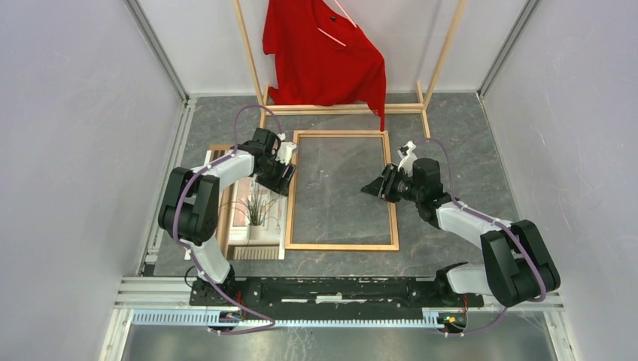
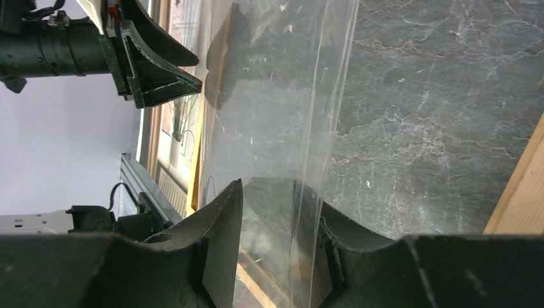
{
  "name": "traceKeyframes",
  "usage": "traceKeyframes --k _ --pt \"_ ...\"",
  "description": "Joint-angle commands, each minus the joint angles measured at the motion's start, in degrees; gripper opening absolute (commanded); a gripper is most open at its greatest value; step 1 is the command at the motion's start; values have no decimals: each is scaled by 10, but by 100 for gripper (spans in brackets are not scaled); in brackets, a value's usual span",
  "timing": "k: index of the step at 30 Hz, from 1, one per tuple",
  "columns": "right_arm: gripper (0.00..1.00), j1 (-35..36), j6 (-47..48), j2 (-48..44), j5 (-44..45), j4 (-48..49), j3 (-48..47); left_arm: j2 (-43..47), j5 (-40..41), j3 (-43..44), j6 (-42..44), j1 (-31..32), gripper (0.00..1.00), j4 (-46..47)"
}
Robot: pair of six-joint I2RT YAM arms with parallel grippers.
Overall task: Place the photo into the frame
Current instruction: Place the photo frame item in the photo frame.
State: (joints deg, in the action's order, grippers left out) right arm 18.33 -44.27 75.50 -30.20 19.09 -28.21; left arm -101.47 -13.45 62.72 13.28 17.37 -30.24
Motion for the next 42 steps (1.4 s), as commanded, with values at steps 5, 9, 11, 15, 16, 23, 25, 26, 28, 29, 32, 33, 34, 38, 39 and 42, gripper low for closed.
traceKeyframes --k 5,9,11,15,16,23,25,26,28,29,32,33,34,38,39,42 --pt "42 0 24 18 7 25 -2 -24 -11 -22 -13 2 66 2" --pt "42 0 21 29 4 37 -1 -23 -11 -22 -14 2 66 1" --pt "42 0 21 31 5 37 2 -22 -10 -22 -13 2 66 0" --pt "42 0 23 26 12 31 12 -22 -9 -21 -13 2 66 -1" --pt "42 0 26 25 16 27 12 -23 -9 -20 -13 2 67 -1" --pt "43 -4 36 17 18 16 11 -22 -8 -21 -14 2 66 -1" --pt "43 -5 35 19 18 22 11 -23 -9 -21 -13 2 66 -1" --pt "43 -4 35 22 17 26 11 -23 -8 -21 -13 2 66 -2" --pt "43 -4 34 28 15 31 10 -24 -8 -21 -12 2 66 -1" --pt "43 -4 33 31 14 34 10 -24 -7 -21 -12 2 66 -1" --pt "43 -4 32 35 12 39 8 -24 -4 -21 -11 2 66 -1" --pt "43 -6 32 35 12 41 8 -24 -4 -22 -10 2 66 -2" --pt "43 -6 32 36 12 41 8 -24 -4 -22 -10 2 66 -1" --pt "46 -5 30 37 11 45 9 -27 -2 -22 -10 2 66 -1" --pt "47 -5 28 38 11 44 8 -27 -2 -22 -9 2 66 -1" --pt "59 -5 32 40 20 31 5 -26 -1 -21 -8 2 66 -2"
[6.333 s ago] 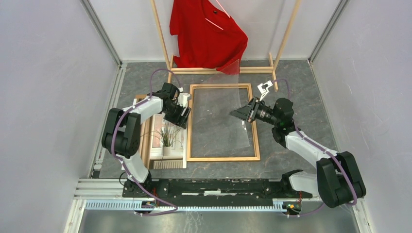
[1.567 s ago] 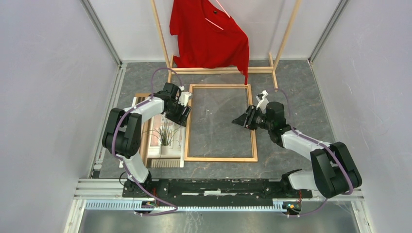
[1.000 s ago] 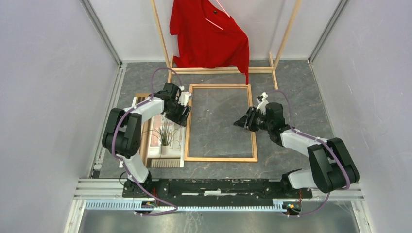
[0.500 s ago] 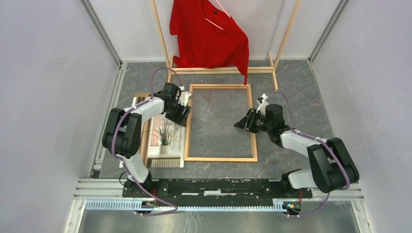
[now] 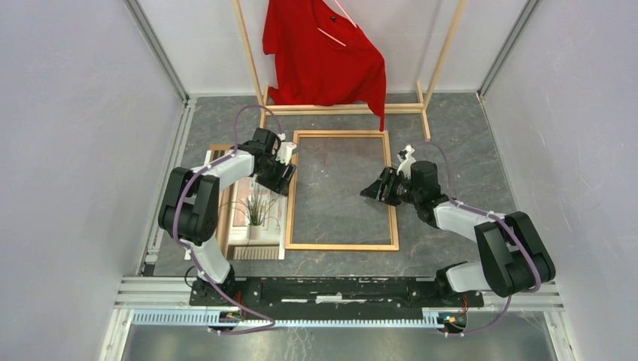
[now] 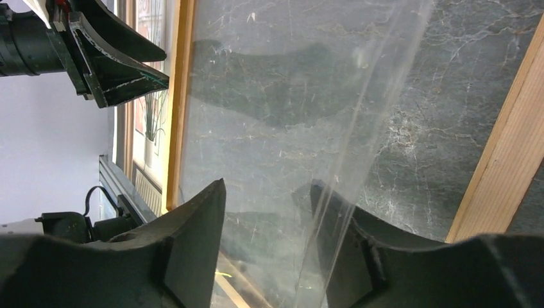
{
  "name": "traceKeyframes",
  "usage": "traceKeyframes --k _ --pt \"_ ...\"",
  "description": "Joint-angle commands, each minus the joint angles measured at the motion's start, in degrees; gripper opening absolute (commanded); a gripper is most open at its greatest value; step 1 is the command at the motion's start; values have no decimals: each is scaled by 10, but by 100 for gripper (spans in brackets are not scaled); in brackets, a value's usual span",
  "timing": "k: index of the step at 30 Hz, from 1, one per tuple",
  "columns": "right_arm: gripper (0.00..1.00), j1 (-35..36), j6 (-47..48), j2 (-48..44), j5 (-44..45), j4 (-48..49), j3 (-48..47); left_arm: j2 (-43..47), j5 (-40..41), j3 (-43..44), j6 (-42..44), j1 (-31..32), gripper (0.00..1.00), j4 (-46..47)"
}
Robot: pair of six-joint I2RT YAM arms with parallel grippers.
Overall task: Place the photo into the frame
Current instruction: Place the photo frame item in the photo frame.
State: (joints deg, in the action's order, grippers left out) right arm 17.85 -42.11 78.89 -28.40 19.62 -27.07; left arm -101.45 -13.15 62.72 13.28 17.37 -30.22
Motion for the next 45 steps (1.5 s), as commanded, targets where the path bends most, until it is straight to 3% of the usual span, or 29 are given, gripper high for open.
traceKeyframes --k 1,10,24,30,45 --pt "63 1 14 6 6 18 -10 -26 -4 -21 -8 2 66 -1" --pt "80 12 58 4 59 -56 -45 -25 -2 -22 -6 2 66 -2" --pt "93 54 127 22 179 -194 -118 -26 -2 -24 -6 2 67 -1" --pt "94 70 151 27 225 -253 -151 -29 -5 -23 -8 2 67 -1" --pt "96 79 175 34 257 -284 -177 -29 -2 -23 -8 2 67 -2"
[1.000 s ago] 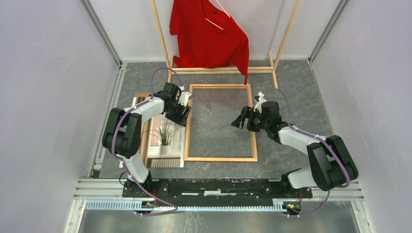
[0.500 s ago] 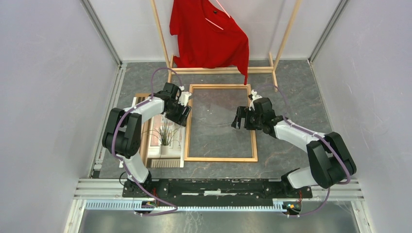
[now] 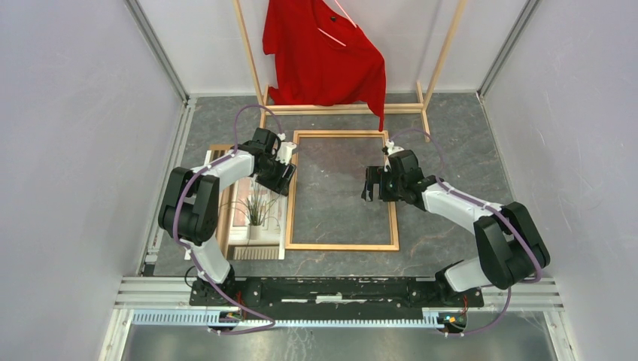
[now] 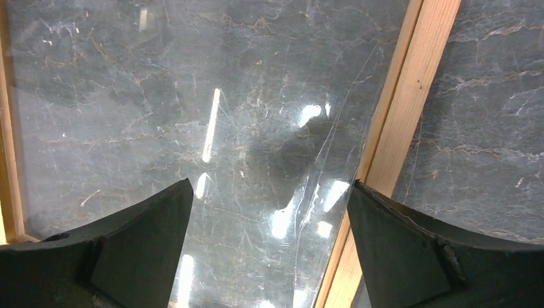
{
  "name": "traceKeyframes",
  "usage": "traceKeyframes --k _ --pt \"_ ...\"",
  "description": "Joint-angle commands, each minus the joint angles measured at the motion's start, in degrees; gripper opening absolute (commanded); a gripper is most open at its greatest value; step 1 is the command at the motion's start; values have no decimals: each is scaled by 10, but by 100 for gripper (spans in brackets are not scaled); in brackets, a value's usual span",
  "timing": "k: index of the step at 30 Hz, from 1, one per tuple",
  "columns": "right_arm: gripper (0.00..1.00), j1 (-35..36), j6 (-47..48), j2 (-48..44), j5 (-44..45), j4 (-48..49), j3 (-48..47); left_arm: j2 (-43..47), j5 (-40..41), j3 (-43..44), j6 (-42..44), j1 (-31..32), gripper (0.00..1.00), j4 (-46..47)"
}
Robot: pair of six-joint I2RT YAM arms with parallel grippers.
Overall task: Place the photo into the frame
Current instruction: Place the photo frame item in the photo frame.
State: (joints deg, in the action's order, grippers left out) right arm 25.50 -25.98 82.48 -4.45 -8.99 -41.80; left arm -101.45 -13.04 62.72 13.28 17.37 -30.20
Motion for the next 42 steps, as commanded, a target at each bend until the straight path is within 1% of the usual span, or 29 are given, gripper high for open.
traceKeyframes --k 1,11,13,23,28,33,37,42 --pt "97 3 15 -2 20 1 -31 -29 -2 -23 -7 2 67 -3" --pt "97 3 30 -11 41 -25 -43 -27 3 -22 -5 2 66 -3" --pt "97 3 32 -13 57 -30 -45 -27 2 -22 -5 2 66 -3" --pt "98 -2 44 -40 74 -50 -57 -18 -4 -13 -8 4 66 -12" --pt "98 -11 40 -62 53 -45 -53 -12 -15 -5 -16 15 66 -16" --pt "98 -10 27 -81 25 -38 -44 -22 -14 4 -27 43 66 -16" --pt "98 -8 16 -102 17 -32 -30 -34 -14 25 -33 57 66 -16" --pt "98 0 -2 -126 1 -21 -9 -52 6 71 -31 68 66 -33"
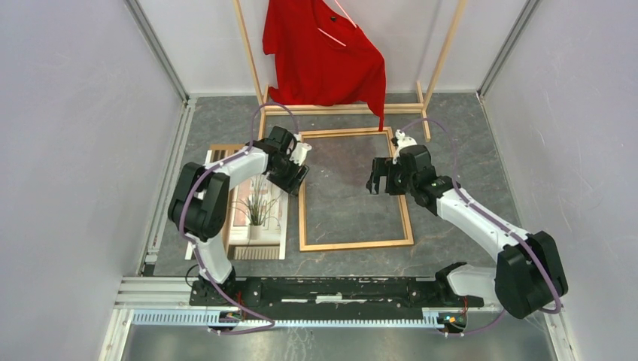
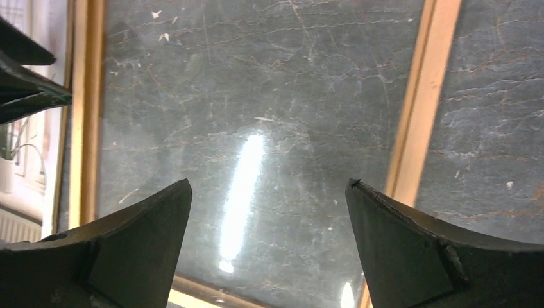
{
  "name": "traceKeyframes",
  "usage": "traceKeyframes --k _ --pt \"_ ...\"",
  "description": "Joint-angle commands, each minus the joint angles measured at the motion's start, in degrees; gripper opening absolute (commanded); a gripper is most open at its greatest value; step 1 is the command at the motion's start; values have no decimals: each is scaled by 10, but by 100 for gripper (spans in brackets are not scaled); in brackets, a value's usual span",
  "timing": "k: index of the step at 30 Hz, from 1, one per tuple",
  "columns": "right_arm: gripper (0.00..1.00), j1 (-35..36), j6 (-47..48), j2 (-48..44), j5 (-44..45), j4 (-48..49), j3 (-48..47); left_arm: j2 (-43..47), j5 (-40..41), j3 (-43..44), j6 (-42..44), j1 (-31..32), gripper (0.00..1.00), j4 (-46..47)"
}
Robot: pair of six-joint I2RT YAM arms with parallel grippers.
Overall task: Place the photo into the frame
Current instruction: Place the photo frame item in the photo frame.
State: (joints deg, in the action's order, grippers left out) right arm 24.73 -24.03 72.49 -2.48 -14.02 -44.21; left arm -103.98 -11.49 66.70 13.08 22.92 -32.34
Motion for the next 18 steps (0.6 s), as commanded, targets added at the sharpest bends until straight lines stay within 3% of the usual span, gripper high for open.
traceKeyframes --k 1,7,18 --pt "98 11 -28 -29 -27 38 20 -24 -5 34 -27 13 66 -14" --pt "97 99 -69 6 -24 84 -6 12 6 54 3 -41 70 -63" --pt "94 328 -117 273 21 63 -292 99 5 113 144 -340 87 -198"
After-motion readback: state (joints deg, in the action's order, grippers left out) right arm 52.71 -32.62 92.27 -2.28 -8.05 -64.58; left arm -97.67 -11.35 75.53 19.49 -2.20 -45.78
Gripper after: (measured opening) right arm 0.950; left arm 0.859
